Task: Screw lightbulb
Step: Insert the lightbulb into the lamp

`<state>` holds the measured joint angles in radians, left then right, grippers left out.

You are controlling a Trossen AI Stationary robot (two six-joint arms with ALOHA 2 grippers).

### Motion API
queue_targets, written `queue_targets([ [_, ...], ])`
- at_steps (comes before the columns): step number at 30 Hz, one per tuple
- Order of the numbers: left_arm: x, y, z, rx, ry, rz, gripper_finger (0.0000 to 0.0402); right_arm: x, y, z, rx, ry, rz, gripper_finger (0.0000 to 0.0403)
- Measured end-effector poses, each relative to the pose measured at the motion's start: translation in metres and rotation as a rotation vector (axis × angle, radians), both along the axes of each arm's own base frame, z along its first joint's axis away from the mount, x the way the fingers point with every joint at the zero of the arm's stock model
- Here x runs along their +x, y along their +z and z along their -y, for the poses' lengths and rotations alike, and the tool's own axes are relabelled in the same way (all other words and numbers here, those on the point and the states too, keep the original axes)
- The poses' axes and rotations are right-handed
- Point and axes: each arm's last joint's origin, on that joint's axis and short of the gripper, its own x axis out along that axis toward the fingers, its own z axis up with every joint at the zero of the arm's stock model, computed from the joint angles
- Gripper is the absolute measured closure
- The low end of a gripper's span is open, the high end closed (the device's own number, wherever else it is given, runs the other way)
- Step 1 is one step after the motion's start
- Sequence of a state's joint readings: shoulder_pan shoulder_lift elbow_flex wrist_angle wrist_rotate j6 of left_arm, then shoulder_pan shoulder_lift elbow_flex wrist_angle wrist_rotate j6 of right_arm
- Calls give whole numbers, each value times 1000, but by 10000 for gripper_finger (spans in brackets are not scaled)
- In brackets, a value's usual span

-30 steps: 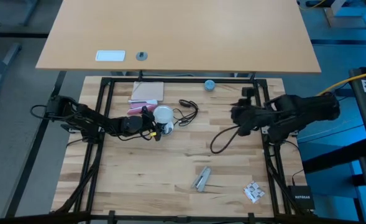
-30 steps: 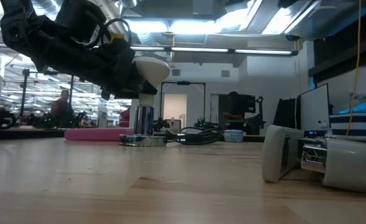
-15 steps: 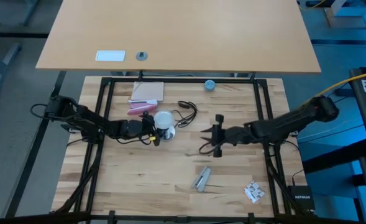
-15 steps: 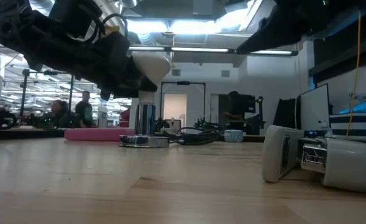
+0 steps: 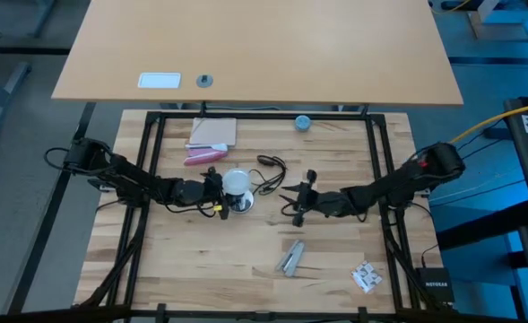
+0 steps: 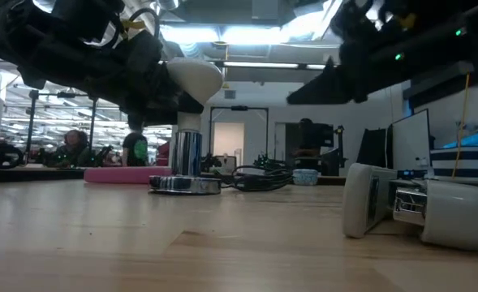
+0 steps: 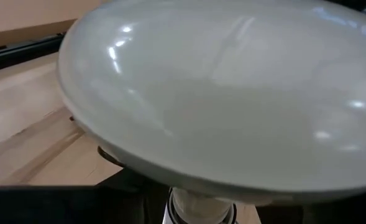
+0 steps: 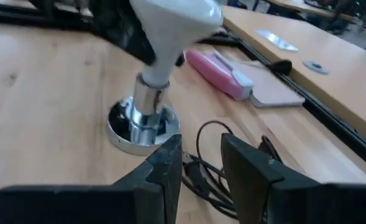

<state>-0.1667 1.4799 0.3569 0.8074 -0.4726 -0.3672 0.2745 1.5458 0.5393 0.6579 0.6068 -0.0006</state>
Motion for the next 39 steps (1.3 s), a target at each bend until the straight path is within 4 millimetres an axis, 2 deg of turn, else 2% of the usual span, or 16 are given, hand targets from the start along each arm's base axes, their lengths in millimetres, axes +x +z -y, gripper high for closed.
queue_targets([
  [11, -1, -2, 0, 58, -19, -47, 226, 33, -6, -10, -3, 8, -18, 288],
  [20, -1, -3, 0, 41, -12, -43, 226, 84, -21, -27, 28, 124, -43, 288],
  [25, -1, -3, 0, 36, -9, -42, 226, 107, -33, -33, -29, 135, -125, 288],
  [34, -1, -3, 0, 36, -8, -38, 226, 137, -53, -23, -25, 139, -261, 288],
  [39, -1, -3, 1, 39, -12, -40, 226, 142, -55, -11, -6, 133, -326, 288],
])
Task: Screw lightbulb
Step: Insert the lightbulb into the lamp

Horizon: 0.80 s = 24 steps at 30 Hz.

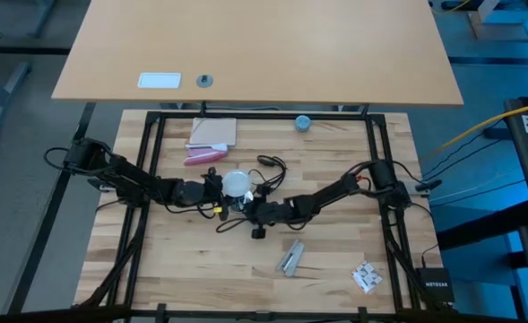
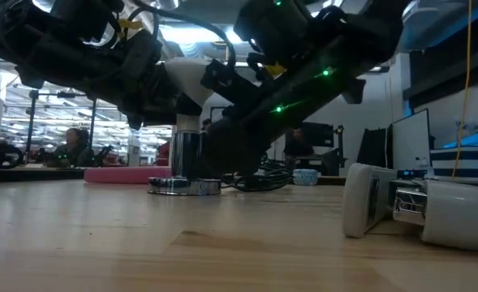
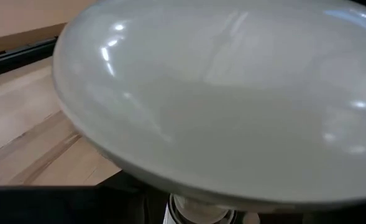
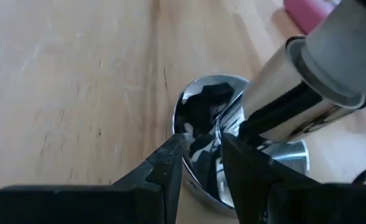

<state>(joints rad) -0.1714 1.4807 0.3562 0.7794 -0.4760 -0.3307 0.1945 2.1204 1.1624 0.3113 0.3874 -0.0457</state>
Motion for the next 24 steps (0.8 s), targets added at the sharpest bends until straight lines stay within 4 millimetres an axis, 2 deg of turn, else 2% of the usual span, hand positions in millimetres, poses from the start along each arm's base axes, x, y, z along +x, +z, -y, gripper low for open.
queue_targets([
  [6, -1, -1, 6, 49, -35, -23, 226, -3, -3, 3, 2, -27, -76, 288],
  [24, -5, -9, 9, 65, -48, -112, 227, -6, -5, 6, -7, -160, -69, 288],
])
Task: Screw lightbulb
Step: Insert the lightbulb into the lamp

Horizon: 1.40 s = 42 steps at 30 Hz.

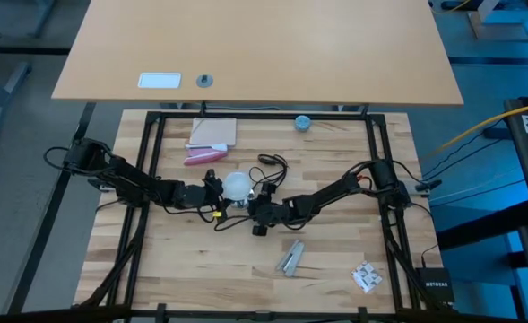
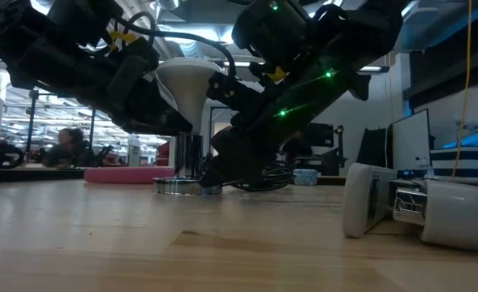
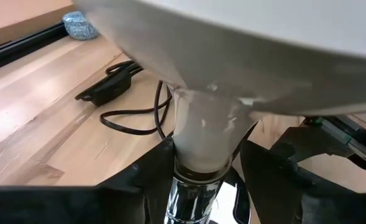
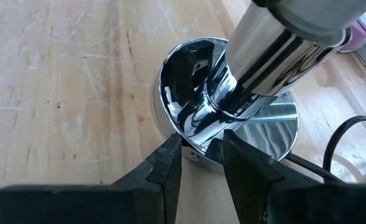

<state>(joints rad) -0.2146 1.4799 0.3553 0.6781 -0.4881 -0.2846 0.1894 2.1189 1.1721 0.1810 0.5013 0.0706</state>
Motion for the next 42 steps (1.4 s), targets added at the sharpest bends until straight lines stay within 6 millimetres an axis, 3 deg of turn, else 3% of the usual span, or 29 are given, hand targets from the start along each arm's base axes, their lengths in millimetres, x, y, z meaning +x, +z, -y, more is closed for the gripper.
queue_targets([
  [17, 1, 1, -2, 6, 17, 11, 223, 0, 0, 0, 19, 20, -1, 288],
  [30, 2, 1, -9, -1, 35, 15, 136, 1, -1, 0, 29, 28, -1, 288],
  [42, 0, 0, -13, 63, 125, 2, 152, 1, -1, 0, 33, 32, -3, 288],
])
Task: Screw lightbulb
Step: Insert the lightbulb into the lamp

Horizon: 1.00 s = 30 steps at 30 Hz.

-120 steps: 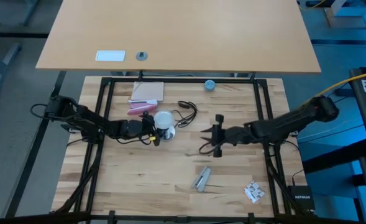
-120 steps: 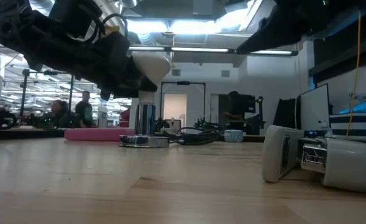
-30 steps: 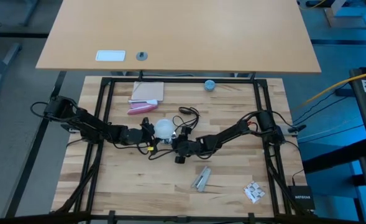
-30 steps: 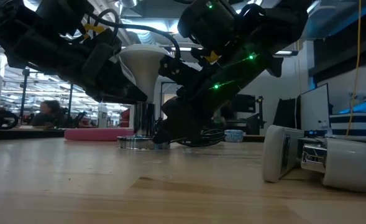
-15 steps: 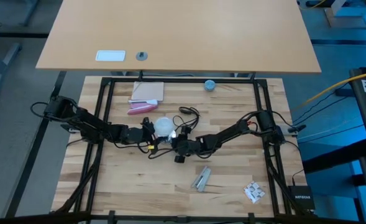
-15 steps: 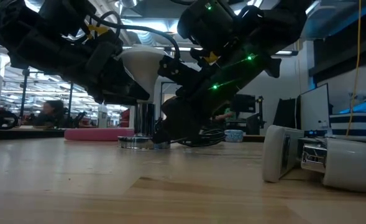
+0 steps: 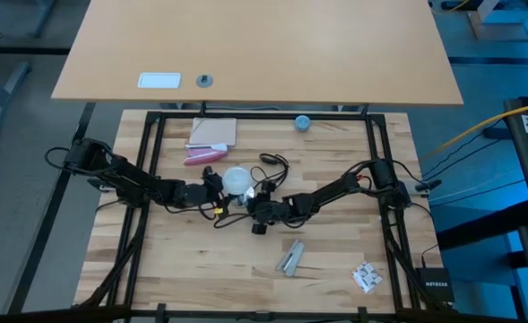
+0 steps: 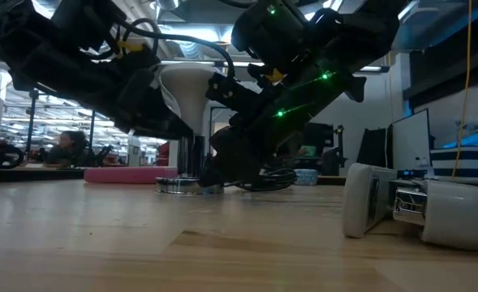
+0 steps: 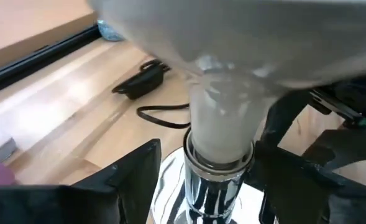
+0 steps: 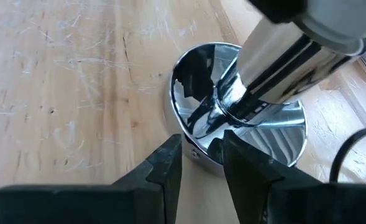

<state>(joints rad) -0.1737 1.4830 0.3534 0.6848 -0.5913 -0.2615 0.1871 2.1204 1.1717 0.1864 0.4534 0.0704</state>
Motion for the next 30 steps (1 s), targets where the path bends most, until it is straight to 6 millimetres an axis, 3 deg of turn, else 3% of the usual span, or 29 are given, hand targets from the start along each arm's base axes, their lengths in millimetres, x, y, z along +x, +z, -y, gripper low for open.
queue_targets([
  [30, 6, 13, 0, 33, -62, 106, 153, 0, 0, -1, 0, 1, 4, 288],
])
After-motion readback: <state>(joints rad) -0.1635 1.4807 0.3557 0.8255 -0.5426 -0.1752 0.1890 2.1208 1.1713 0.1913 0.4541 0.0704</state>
